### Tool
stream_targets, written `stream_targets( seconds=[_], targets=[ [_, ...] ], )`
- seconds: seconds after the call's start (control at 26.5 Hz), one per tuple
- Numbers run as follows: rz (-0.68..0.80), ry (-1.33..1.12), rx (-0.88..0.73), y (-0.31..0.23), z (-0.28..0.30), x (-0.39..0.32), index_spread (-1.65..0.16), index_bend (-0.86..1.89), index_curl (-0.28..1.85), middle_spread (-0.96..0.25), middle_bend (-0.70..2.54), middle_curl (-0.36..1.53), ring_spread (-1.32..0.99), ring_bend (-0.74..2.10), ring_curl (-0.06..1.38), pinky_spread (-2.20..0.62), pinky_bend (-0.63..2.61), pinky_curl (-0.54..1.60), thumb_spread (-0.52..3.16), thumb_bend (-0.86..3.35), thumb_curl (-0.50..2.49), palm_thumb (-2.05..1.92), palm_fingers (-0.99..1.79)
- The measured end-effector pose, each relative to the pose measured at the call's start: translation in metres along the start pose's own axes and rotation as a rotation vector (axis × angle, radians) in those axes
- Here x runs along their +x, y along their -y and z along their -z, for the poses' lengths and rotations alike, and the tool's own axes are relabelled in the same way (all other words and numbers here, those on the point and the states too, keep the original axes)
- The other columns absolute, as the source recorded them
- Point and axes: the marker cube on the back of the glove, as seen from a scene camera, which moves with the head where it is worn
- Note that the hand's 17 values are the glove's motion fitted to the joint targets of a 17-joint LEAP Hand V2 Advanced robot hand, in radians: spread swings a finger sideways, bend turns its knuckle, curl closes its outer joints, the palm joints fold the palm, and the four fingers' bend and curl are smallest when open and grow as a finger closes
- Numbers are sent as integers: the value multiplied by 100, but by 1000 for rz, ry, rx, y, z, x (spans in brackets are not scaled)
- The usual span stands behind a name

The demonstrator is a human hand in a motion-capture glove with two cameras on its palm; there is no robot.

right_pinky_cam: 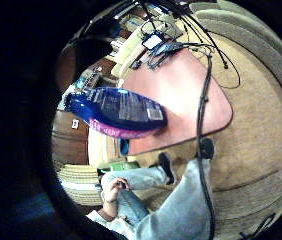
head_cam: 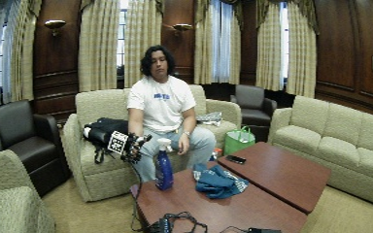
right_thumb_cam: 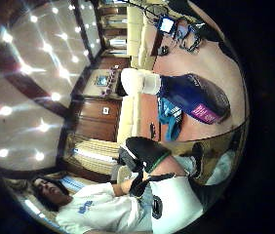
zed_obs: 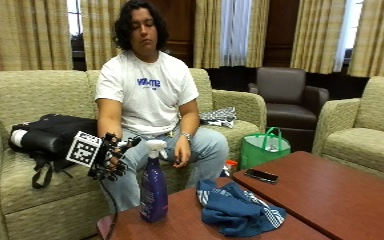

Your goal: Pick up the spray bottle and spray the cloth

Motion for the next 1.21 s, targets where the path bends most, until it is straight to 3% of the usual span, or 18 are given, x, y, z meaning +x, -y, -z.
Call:
stream_targets(
  seconds=[0.23,0.45,0.68,0.87,1.02,1.21],
  targets=[
    [27,-20,-71,9,-25,-9,-41,9,16,-13,34,34,-13,50,30,20,31,31,85,-3,29,40,48],
    [153,8,-9,27,-51,-10,-41,9,16,-13,34,35,-13,51,31,19,32,32,85,-3,30,41,48],
    [-6,15,-90,36,-66,-13,-41,9,16,-14,34,35,-14,52,32,19,32,33,86,-3,31,43,48],
    [24,22,-61,42,-73,-17,-41,9,16,-14,34,36,-14,52,32,18,32,34,86,-3,31,43,48],
    [130,54,7,51,-75,-16,-41,9,16,-14,34,36,-14,52,32,18,32,34,85,-3,31,43,47],
    [91,64,32,45,-65,-15,-41,9,16,-14,34,37,-14,52,33,17,32,34,85,-3,32,44,47]
  ],
)
